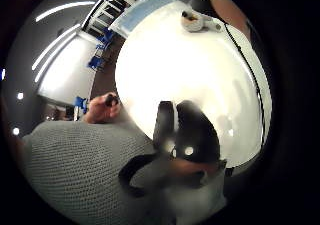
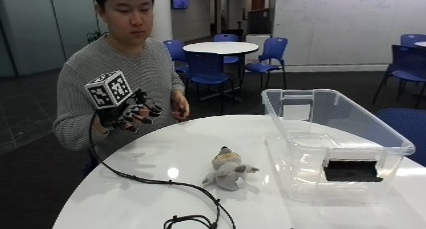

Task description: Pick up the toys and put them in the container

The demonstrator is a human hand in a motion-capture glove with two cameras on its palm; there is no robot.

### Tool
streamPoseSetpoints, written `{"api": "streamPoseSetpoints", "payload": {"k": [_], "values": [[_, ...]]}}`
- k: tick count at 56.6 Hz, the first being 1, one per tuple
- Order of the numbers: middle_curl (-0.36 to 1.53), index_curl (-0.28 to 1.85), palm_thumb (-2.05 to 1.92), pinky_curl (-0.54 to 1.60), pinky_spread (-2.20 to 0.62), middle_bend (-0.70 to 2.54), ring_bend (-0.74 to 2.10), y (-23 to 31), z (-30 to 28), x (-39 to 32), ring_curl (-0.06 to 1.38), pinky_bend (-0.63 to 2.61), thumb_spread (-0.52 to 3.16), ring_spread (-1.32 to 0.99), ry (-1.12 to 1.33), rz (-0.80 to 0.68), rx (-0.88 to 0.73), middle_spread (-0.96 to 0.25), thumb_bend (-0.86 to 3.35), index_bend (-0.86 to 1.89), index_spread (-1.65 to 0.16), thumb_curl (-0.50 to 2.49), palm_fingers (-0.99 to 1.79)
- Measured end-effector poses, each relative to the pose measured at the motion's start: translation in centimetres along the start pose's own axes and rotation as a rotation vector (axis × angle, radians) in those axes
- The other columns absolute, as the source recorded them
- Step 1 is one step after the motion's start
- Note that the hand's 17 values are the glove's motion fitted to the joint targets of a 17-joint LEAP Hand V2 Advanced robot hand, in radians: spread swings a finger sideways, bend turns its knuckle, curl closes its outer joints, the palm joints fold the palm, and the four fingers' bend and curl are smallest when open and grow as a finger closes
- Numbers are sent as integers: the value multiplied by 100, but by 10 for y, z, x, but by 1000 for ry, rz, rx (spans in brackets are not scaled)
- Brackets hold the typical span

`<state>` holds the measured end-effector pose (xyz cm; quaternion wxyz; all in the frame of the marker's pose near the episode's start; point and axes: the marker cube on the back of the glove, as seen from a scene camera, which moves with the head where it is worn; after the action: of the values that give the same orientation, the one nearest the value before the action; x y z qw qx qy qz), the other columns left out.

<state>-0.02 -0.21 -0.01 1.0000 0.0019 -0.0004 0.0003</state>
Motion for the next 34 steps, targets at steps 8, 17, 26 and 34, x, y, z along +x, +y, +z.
{"api": "streamPoseSetpoints", "payload": {"k": [8,17,26,34], "values": [[4,13,8,17,4,14,23,-1,1,-4,7,54,96,-9,11,-9,-12,-13,8,28,-28,7,19],[8,19,5,21,6,16,26,-2,-1,-5,10,59,127,-12,22,-8,-30,-16,8,29,-35,13,14],[12,24,3,24,6,17,29,1,-2,-6,13,61,140,-13,18,-2,-39,-17,6,30,-38,18,12],[15,28,2,26,6,17,30,-20,-8,-9,15,63,146,-14,24,-48,-61,-17,5,30,-39,21,10]]}}
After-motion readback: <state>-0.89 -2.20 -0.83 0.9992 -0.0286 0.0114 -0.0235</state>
